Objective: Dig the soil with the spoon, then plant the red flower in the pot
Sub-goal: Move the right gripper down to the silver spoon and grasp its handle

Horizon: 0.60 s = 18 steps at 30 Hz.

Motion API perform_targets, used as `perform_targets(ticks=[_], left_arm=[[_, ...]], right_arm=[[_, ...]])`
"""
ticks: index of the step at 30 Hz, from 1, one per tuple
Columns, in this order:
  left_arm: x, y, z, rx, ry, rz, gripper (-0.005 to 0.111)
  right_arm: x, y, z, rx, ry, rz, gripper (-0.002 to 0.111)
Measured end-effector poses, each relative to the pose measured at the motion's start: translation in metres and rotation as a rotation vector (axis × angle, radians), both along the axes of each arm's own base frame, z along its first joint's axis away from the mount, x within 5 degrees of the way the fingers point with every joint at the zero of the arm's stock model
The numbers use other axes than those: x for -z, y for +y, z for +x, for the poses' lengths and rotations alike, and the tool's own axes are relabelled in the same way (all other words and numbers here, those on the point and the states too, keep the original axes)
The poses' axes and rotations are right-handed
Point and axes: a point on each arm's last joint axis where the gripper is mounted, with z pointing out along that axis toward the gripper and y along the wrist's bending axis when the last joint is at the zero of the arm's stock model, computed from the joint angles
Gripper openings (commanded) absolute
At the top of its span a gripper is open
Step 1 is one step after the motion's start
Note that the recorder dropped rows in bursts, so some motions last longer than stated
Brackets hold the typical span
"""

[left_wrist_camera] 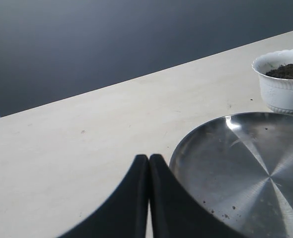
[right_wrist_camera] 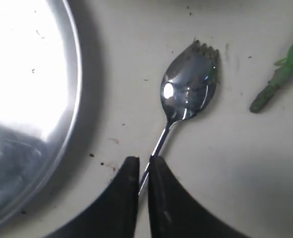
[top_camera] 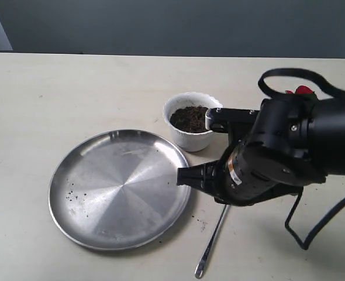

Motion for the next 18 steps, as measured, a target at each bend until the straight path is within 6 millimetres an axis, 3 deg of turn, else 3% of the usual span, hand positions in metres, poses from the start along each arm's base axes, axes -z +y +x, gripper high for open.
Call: perform_targets(ticks=[6,7,18], left_arm=[[0.000,0.000,0.000,0.000,0.000,0.000,0.000],[0.000,0.000,0.000,0.000,0.000,0.000,0.000],[0.000,0.000,0.000,0.000,0.000,0.000,0.000]], right_arm=[[0.021,0.000,-0.003,0.046,0.038,0.011,0.049],[0.023,0.000,-0.003,0.059,0.050,0.014,0.051],[0.048,0.004,-0.003,0.131,0.104,-0.022,0.042]])
